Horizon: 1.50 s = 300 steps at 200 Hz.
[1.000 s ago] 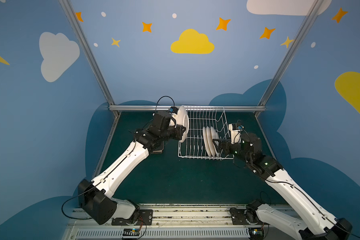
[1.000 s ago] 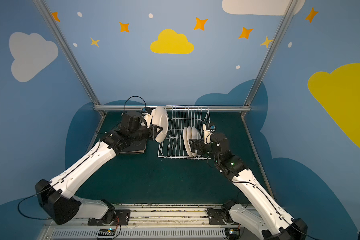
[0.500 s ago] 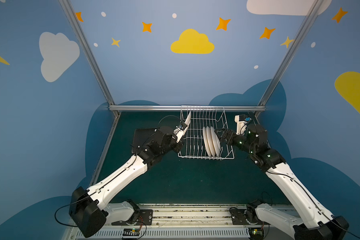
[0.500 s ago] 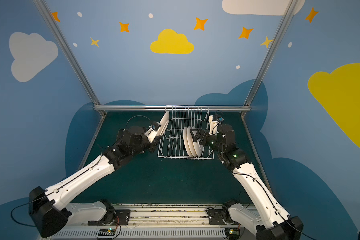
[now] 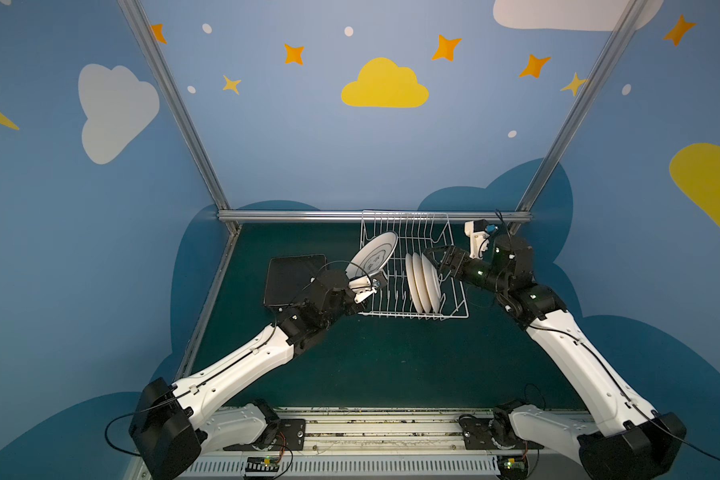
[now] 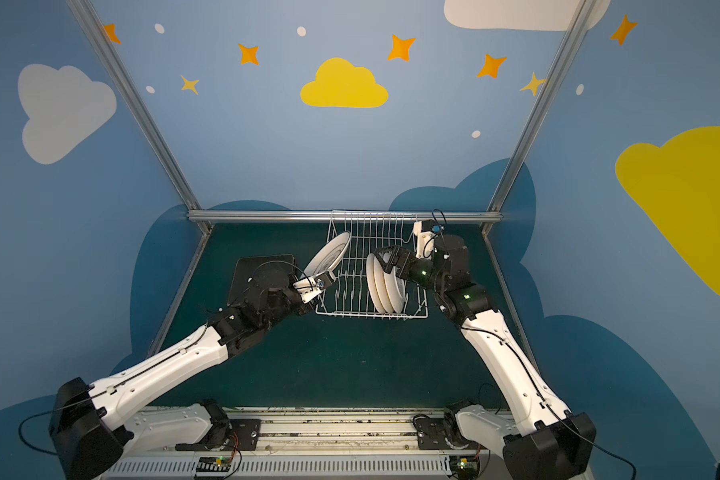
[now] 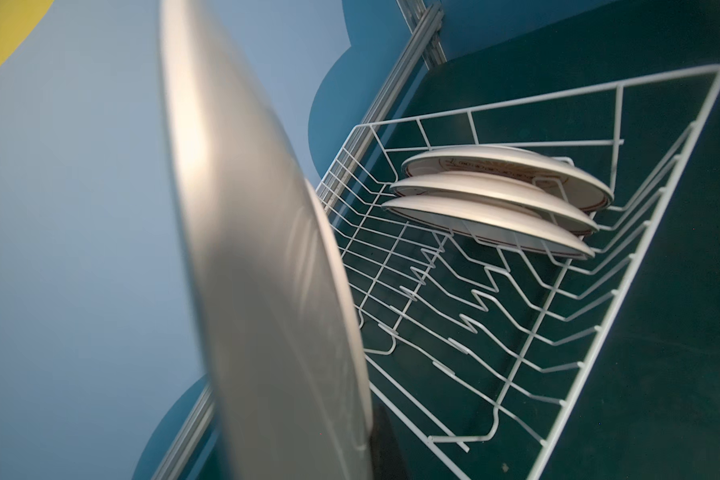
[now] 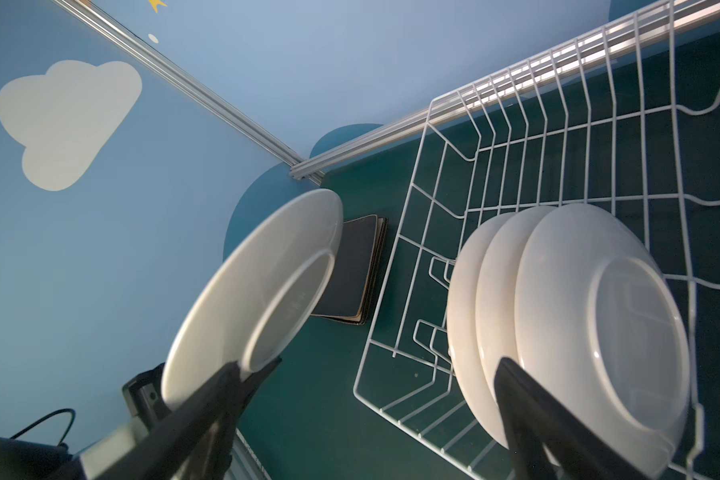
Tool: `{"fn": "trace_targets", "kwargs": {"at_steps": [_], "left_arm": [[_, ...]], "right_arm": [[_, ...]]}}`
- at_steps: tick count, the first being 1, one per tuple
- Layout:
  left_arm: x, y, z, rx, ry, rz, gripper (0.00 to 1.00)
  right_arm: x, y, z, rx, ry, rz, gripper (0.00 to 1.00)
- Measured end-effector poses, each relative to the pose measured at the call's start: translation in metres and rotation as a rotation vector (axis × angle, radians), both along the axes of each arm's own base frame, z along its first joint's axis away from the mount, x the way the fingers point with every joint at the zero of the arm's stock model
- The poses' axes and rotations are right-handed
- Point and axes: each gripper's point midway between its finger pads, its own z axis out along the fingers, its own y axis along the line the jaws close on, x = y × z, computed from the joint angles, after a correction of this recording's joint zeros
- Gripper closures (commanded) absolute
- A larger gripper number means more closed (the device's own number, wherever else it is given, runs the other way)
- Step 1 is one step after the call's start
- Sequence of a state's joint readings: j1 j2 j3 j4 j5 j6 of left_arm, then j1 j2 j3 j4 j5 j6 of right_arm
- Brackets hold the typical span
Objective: Unload the plates from the dish rack
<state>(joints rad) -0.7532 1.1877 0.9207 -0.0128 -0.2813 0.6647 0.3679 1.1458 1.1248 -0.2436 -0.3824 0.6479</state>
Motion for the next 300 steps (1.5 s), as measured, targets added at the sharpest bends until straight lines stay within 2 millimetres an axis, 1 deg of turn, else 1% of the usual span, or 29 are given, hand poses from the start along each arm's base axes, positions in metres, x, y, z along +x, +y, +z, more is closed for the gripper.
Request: {"fn": "trace_targets", "kwargs": {"at_steps": [30, 58, 82, 124, 146, 173, 186, 225, 270, 300], "left_arm": [[0.001, -0.004, 0.0, 0.079, -0.077, -0.015, 0.97], [0.001, -0.008, -0.002, 0.149, -0.13, -0.029, 0.97], [0.003, -0.012, -0.008, 0.217, -0.158, -0.038, 0.97], [0.004, -0.02, -0.023, 0.32, -0.183, -0.059, 0.97], [0.002, -0.024, -0.022, 0.339, -0.208, -0.071, 0.97], [0.002, -0.03, -0.02, 0.349, -0.235, -0.081, 0.97], [0.001, -0.033, -0.019, 0.352, -0.247, -0.086, 0.97], [-0.001, -0.043, -0.021, 0.371, -0.272, -0.111, 0.97], [-0.003, -0.051, -0.023, 0.385, -0.298, -0.133, 0.96], [-0.004, -0.054, -0.021, 0.384, -0.319, -0.137, 0.95]], "right_arm": [[0.001, 0.006, 0.0, 0.012, 0.01, 0.034, 0.06], [0.003, 0.014, -0.008, 0.014, 0.041, 0.069, 0.06], [0.004, 0.02, -0.015, 0.01, 0.069, 0.09, 0.06], [0.003, 0.028, -0.016, 0.007, 0.075, 0.116, 0.06], [0.003, 0.032, -0.017, 0.002, 0.084, 0.126, 0.08], [0.006, 0.037, -0.022, -0.006, 0.104, 0.137, 0.11], [0.007, 0.039, -0.027, -0.013, 0.121, 0.141, 0.14], [0.009, 0.046, -0.042, -0.039, 0.17, 0.161, 0.27], [0.009, 0.052, -0.049, -0.037, 0.209, 0.175, 0.45], [0.008, 0.053, -0.054, -0.036, 0.236, 0.175, 0.52]]}}
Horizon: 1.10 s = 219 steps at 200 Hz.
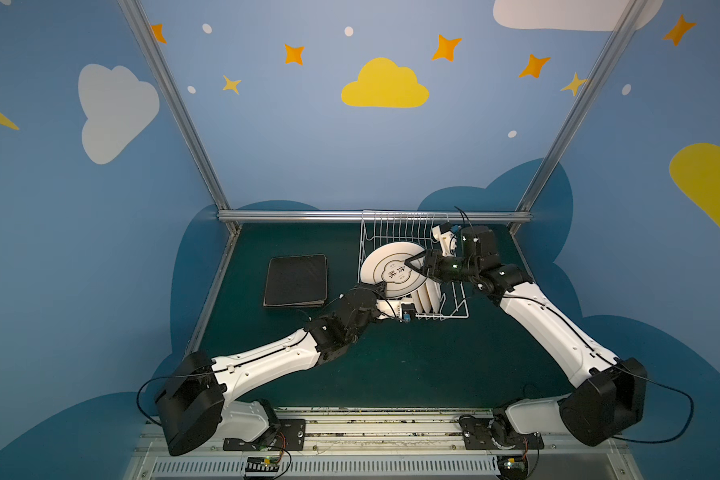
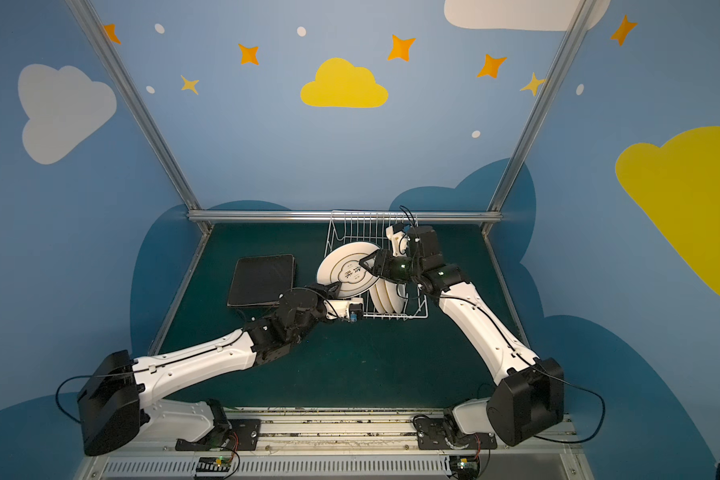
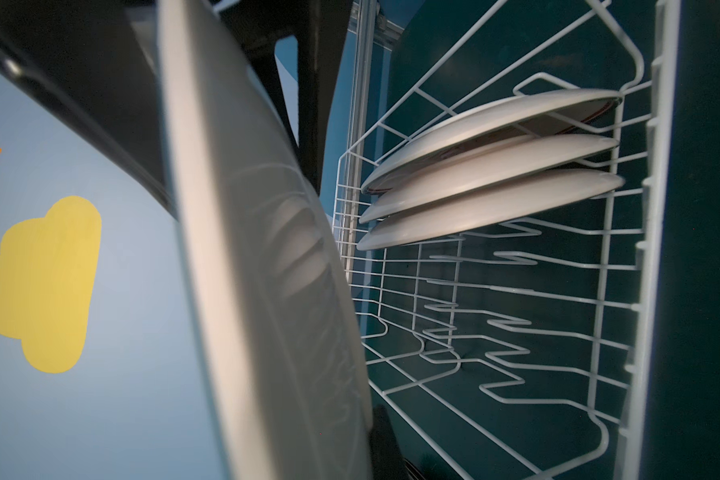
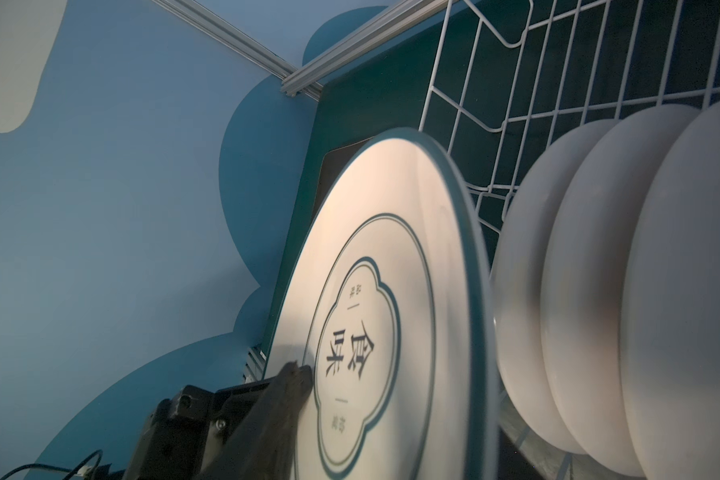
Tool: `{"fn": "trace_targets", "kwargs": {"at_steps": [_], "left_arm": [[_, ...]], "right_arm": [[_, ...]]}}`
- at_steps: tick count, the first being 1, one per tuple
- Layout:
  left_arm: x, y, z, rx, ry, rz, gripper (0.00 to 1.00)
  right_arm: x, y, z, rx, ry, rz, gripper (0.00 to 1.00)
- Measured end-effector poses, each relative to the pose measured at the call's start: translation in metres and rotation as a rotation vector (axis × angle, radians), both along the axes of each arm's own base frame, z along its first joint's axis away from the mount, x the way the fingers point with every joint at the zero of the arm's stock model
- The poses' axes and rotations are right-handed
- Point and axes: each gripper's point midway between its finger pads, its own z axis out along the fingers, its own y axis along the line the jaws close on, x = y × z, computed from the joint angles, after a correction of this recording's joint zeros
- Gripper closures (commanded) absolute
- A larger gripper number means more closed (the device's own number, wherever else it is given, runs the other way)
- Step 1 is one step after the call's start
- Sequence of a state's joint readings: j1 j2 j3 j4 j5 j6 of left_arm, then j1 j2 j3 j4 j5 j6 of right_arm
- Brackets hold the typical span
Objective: Unload the plates from the dish rack
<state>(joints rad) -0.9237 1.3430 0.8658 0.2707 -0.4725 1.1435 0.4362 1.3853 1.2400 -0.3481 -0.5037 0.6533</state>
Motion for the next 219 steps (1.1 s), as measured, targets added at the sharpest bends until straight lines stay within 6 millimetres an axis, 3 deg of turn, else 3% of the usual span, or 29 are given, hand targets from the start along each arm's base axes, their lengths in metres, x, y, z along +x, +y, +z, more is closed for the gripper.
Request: {"fn": "trace_targets", "kwargs": {"at_steps": [67, 110, 130, 157, 194, 219], "left_arm": [[0.0, 0.0, -0.001, 0.032, -0.03, 0.008, 0.94], [0.0, 0.0, -0.003, 0.052, -0.046, 0.009, 0.85], [0.0, -0.001, -0.003, 0.04, -0.041, 0.011, 0.7], [0.0, -0.002, -0.002, 0.014, -0.034, 0.015, 0.57], [0.001, -0.002, 0.001, -0.027, -0.023, 0.026, 0.21], [0.002, -0.001, 0.003, -0.039, -0.026, 0.029, 0.1]], "right_arm": [[-0.002, 0.0, -0.008, 0.007, 0.071, -0.021, 0.78], [-0.001, -0.002, -0.014, 0.018, 0.134, -0.06, 0.93], [-0.001, 0.0, -0.011, 0.019, 0.103, -0.037, 1.0], [-0.001, 0.002, -0.008, 0.023, 0.084, -0.02, 1.0], [0.001, 0.005, -0.002, 0.05, 0.073, -0.016, 1.0], [0.004, 0.005, 0.005, 0.072, 0.06, -0.027, 1.0]]}}
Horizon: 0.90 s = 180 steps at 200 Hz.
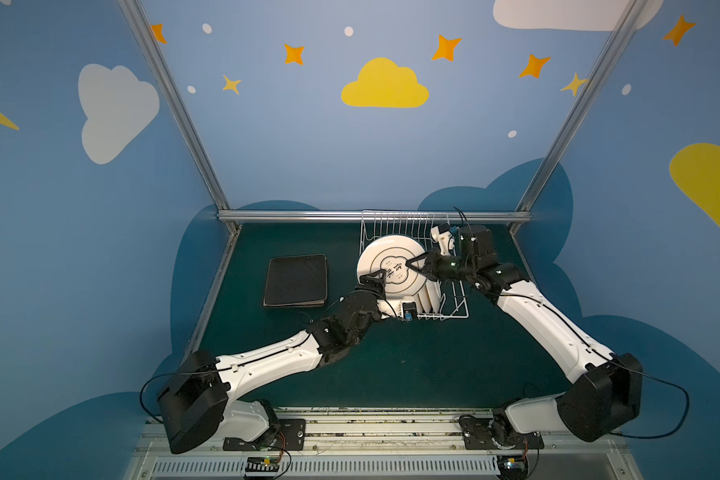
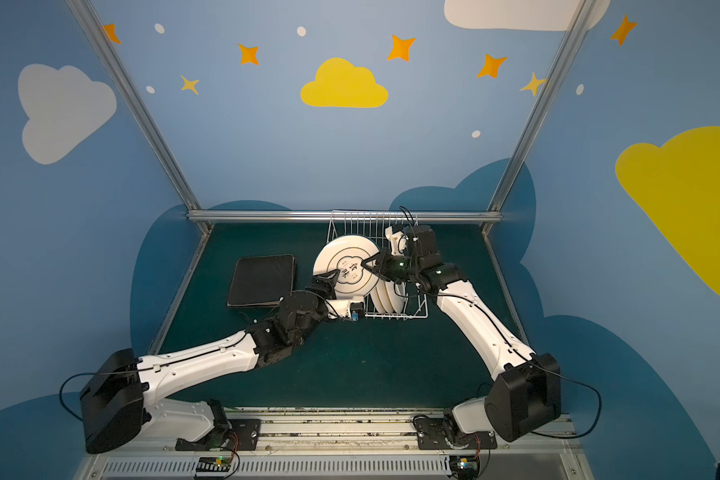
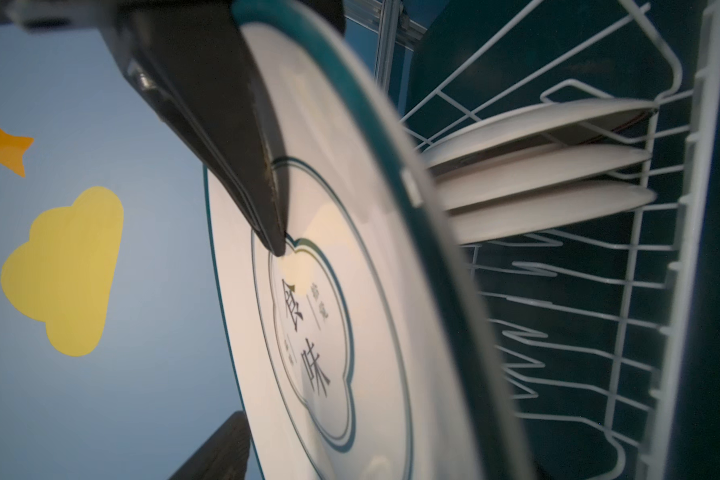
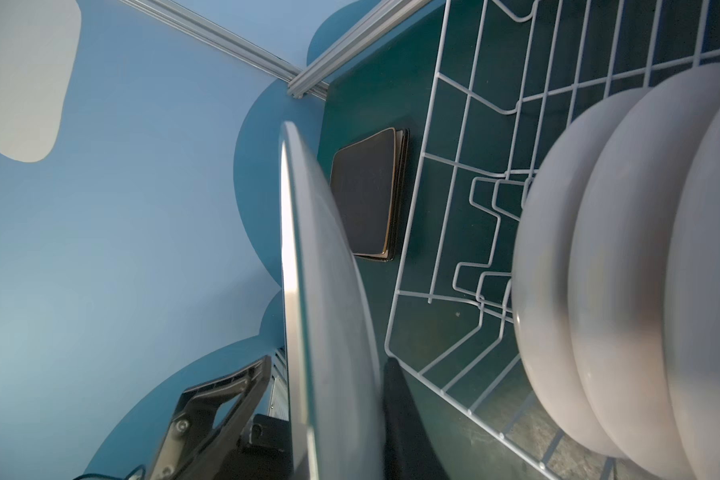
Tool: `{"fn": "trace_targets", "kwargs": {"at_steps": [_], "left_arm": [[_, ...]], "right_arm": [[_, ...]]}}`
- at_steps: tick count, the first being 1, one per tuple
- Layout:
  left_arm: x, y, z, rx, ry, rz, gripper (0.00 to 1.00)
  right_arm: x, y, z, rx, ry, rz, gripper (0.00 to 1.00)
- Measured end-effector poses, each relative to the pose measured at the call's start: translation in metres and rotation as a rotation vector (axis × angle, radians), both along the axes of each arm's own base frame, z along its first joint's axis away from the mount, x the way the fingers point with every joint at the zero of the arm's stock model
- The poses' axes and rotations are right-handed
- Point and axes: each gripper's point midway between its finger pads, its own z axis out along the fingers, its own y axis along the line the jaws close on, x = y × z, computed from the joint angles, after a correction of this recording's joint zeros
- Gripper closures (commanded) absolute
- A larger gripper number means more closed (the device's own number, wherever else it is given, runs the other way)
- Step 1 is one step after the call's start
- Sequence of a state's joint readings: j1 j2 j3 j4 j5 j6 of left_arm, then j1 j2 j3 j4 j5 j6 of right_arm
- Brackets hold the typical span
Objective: Unload the plates from the dish rack
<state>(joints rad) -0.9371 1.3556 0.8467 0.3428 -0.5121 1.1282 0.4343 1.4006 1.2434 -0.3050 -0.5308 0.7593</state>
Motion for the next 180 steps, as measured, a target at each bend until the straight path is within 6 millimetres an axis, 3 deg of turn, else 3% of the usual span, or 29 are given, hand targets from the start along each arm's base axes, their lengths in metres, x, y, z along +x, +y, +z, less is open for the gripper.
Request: {"fn": "trace_targets", "kwargs": {"at_steps": [35, 68, 131, 180], "left_arm": [[-0.005, 0.0, 0.0, -0.024, 0.02, -0.02, 0.01], [-0.015, 0.004, 0.006, -0.091, 0.048, -0.043, 0.01], [-0.033, 0.02, 0.053, -0.38, 0.123, -0.072, 0.02], [-0.031, 0.032, 0.079, -0.654, 0.252, -0.072, 0.01]], "right_arm": [[0.006, -0.006, 0.011, 0.024, -0.032, -0.042, 1.0], [0.011, -0.014, 0.018, 0.027, -0.065, -0.086, 1.0], [0.014, -0.026, 0.028, 0.012, -0.117, -0.136, 1.0], [0.013, -0.03, 0.022, -0.006, -0.119, -0.14, 1.0]]}}
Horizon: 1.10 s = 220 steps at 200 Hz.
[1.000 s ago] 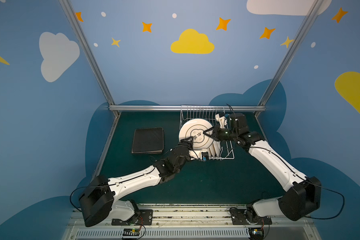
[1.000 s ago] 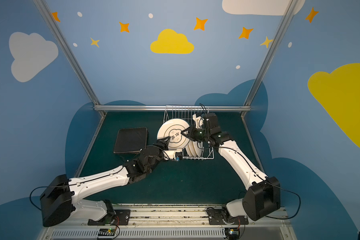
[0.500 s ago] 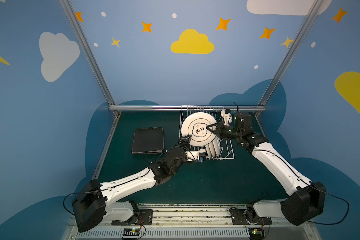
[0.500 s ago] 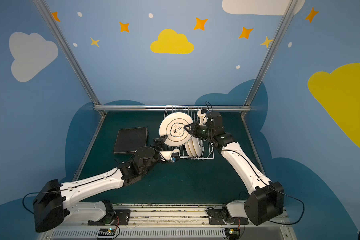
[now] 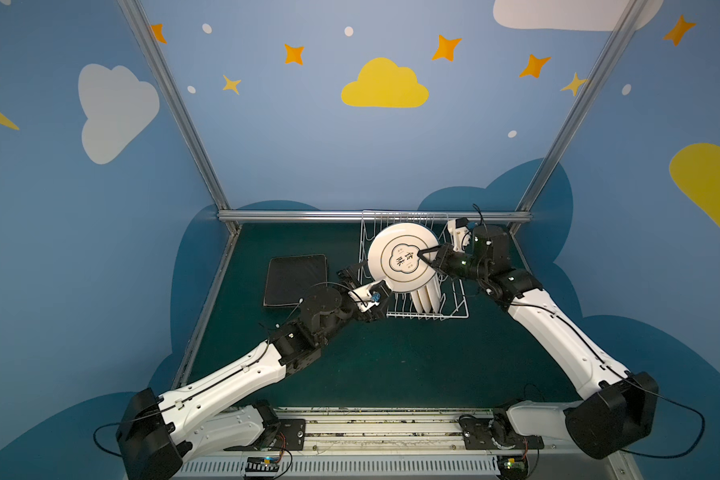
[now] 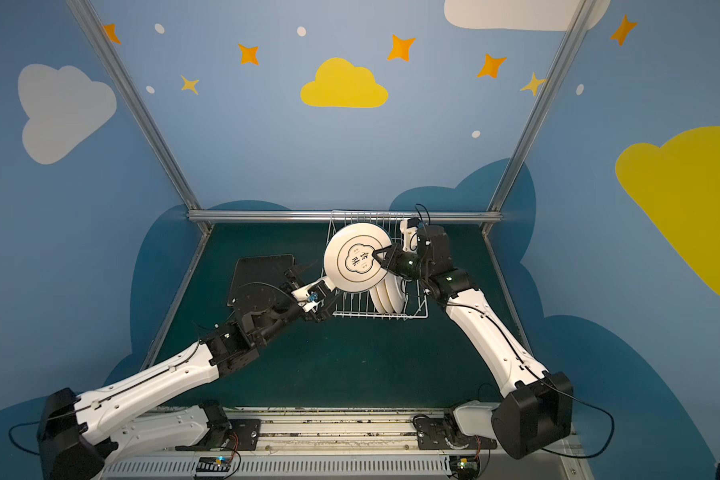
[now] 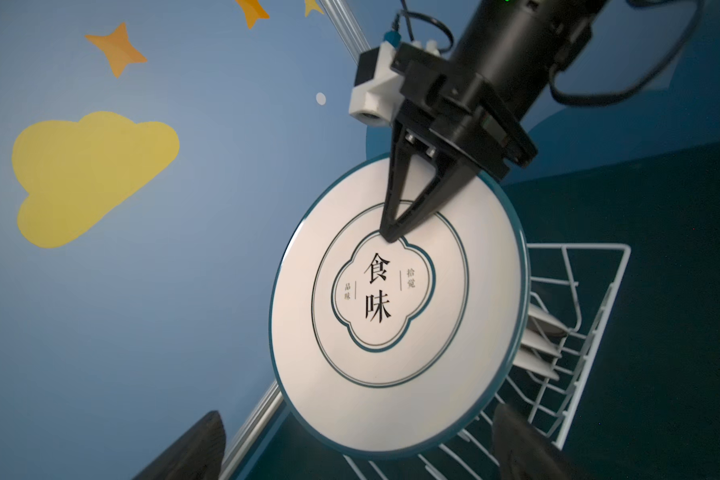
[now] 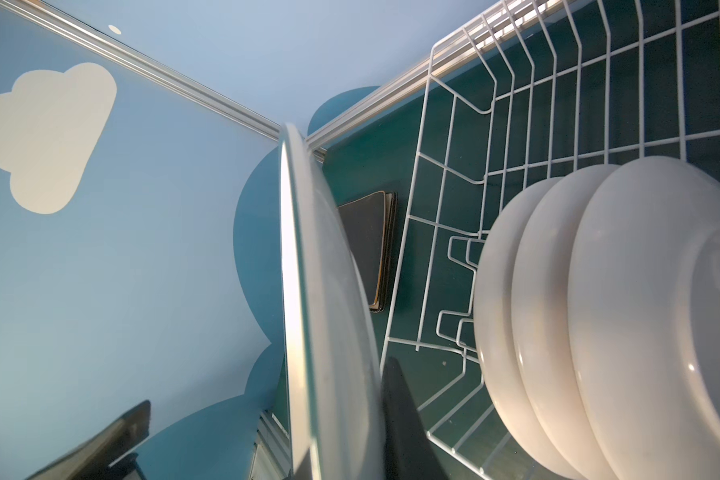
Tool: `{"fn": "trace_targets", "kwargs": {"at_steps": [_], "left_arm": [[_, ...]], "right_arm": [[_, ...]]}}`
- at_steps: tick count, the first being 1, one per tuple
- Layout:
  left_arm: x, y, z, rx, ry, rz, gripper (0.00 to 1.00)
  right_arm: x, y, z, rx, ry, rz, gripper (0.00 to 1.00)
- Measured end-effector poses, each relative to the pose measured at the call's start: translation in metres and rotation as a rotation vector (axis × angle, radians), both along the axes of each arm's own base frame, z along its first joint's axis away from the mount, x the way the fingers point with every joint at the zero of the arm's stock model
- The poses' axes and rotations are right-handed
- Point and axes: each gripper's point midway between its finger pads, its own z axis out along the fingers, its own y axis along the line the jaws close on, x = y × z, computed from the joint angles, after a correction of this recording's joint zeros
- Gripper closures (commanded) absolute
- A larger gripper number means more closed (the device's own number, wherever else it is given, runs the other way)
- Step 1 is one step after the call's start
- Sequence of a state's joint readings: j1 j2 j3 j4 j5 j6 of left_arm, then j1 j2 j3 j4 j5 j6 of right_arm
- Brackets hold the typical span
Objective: Unload the plates from the dish rack
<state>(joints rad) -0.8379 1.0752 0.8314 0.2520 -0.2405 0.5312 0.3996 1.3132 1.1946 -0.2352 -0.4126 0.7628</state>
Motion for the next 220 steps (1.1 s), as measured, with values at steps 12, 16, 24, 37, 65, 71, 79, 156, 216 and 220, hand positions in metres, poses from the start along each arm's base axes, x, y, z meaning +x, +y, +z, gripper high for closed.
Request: {"fn": "trace_targets", "kwargs": {"at_steps": [12, 16, 24, 37, 65, 71, 79, 156, 216, 220], "left_arm": [[0.005, 0.007, 0.008, -0.085, 0.052, 0.008, 0.01], [0.007, 0.01, 0.011, -0.112, 0.071, 0.012, 0.0], [0.01, 0.014, 0.016, -0.165, 0.108, 0.019, 0.0], [0.017, 0.022, 0.025, -0.254, 0.171, 0.037, 0.0], [0.029, 0.038, 0.033, -0.448, 0.326, 0.058, 0.0], [0.031, 0.041, 0.033, -0.482, 0.358, 0.06, 0.0], [0.035, 0.044, 0.031, -0.53, 0.405, 0.062, 0.0], [0.068, 0.043, -0.023, -0.849, 0.914, 0.049, 0.01], [0.079, -0.001, -0.048, -0.895, 1.224, -0.13, 0.03], [0.08, -0.004, -0.048, -0.897, 1.238, -0.144, 0.04]], "right_arm": [[0.0, -0.001, -0.002, -0.004, 0.001, -0.002, 1.0], [0.0, -0.002, -0.002, -0.004, 0.001, -0.003, 1.0], [0.0, -0.002, -0.003, -0.006, 0.001, -0.003, 1.0], [0.0, -0.003, -0.003, -0.009, 0.0, -0.003, 1.0], [-0.001, -0.005, -0.004, -0.012, -0.004, -0.004, 1.0], [-0.002, -0.005, -0.004, -0.012, -0.005, -0.004, 1.0], [-0.002, -0.005, -0.003, -0.012, -0.007, -0.003, 1.0], [-0.006, -0.003, -0.002, 0.002, -0.014, 0.025, 1.0], [-0.009, 0.001, -0.001, 0.021, -0.013, 0.058, 1.0], [-0.01, 0.001, -0.001, 0.023, -0.013, 0.061, 1.0]]}}
